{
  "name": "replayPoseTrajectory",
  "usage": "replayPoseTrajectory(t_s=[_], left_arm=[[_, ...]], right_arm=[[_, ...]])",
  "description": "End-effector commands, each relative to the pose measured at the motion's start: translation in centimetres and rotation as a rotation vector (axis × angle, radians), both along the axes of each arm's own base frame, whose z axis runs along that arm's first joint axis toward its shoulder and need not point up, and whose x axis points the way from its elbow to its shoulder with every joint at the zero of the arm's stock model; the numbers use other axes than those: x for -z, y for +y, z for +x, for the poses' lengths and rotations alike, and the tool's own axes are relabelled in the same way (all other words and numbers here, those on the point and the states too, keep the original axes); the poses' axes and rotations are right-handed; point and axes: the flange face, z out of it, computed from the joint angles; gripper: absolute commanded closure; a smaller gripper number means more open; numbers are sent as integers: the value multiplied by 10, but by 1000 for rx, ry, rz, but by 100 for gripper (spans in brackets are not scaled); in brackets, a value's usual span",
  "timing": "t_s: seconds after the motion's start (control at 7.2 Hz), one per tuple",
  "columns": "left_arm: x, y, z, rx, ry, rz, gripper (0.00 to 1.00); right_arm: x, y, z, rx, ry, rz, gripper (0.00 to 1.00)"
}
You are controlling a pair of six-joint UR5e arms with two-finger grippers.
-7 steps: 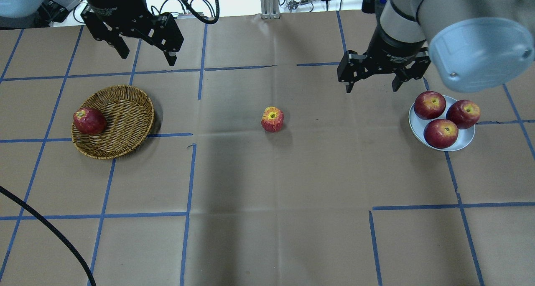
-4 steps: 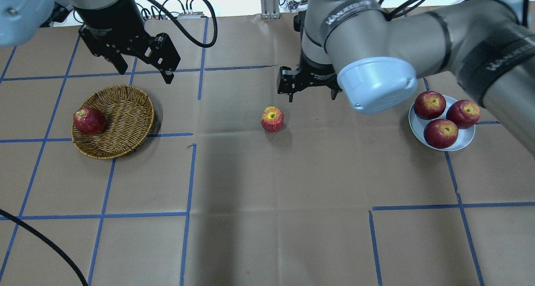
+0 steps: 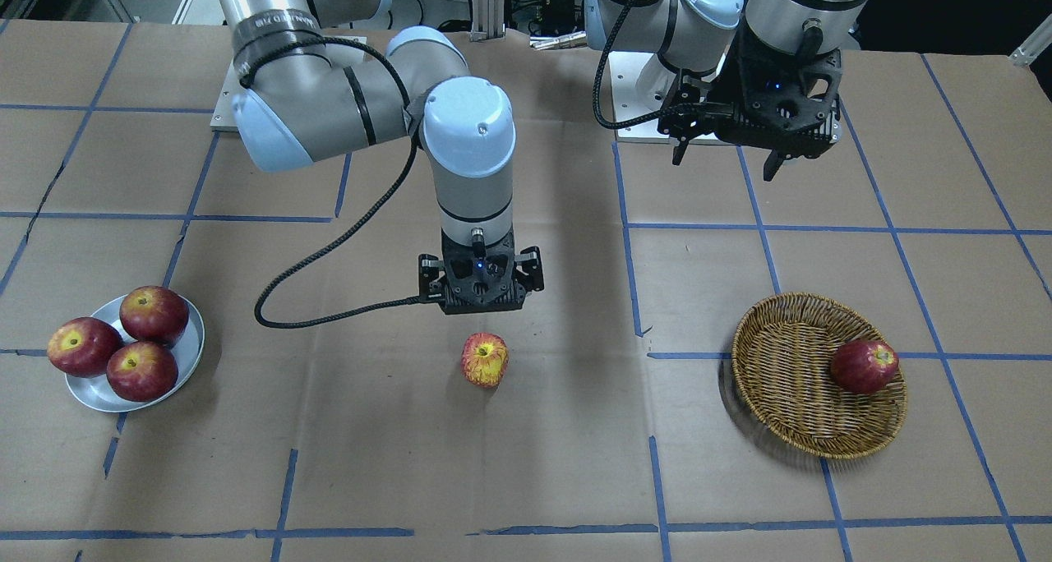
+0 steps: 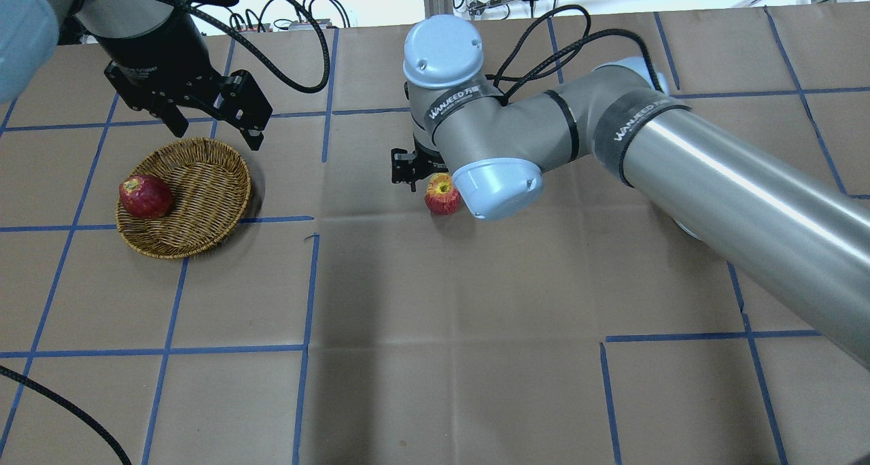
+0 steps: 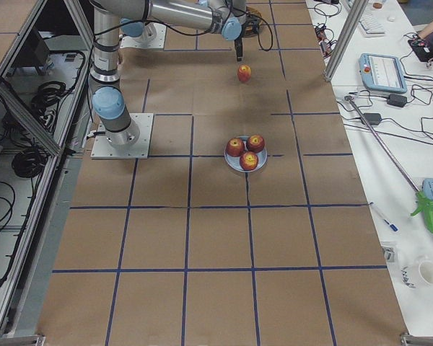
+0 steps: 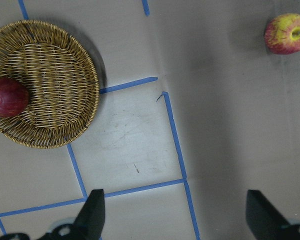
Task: Transfer apple from basket to plate
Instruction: 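Lower the right gripper over the yellow-red apple and grasp it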
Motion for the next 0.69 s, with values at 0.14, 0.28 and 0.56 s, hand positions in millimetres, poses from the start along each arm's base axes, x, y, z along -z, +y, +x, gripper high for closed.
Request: replayPoseTrajectory(t_s=[0.14,0.28,0.56], left_arm=[[4,-4,1,0,1,-4,1],[4,-4,1,0,1,-4,1],[5,-4,1,1,1,-2,1]], right_arm=[[62,-18,8,-20,34,-6,0],[72,-24,8,-19,26,-25,0],[84,-27,7,-32,31,-18,0]])
